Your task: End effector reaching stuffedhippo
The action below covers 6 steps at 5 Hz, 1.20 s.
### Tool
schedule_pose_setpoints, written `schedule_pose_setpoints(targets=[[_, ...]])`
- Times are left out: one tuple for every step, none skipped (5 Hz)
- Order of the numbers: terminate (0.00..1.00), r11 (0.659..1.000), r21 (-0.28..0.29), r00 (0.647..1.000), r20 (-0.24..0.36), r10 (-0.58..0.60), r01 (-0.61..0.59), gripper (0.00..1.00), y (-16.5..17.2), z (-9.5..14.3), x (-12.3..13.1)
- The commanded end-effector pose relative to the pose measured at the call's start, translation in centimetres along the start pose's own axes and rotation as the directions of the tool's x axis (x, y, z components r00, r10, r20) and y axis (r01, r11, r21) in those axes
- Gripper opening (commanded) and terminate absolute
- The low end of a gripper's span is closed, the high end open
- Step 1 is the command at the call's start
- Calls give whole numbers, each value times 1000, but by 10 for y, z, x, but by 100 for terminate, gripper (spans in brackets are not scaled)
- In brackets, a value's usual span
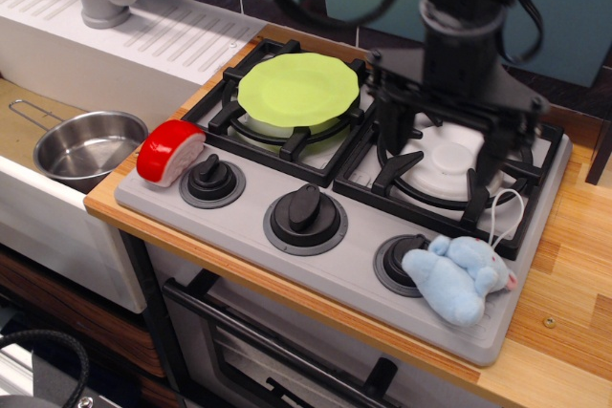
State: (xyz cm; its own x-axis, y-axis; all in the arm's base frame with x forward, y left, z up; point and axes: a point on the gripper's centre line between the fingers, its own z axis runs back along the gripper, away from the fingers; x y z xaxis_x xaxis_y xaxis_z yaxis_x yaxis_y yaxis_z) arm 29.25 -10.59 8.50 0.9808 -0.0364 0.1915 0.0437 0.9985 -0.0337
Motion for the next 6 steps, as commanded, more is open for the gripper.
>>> schedule_pose_setpoints(targets=[[0,1000,-12,997,80,0,1,100,-28,-2,0],[0,1000,-3,996,93,-4,4,100,-38,-10,-8],[0,1000,9,993,120,-11,10,100,-40,-23,-16],[0,1000,6,992,124,-8,8,100,-40,-29,-25],[0,1000,8,990,142,-10,9,100,-41,-41,-32],[0,1000,1,986,167,-20,20,100,-37,-55,-38]])
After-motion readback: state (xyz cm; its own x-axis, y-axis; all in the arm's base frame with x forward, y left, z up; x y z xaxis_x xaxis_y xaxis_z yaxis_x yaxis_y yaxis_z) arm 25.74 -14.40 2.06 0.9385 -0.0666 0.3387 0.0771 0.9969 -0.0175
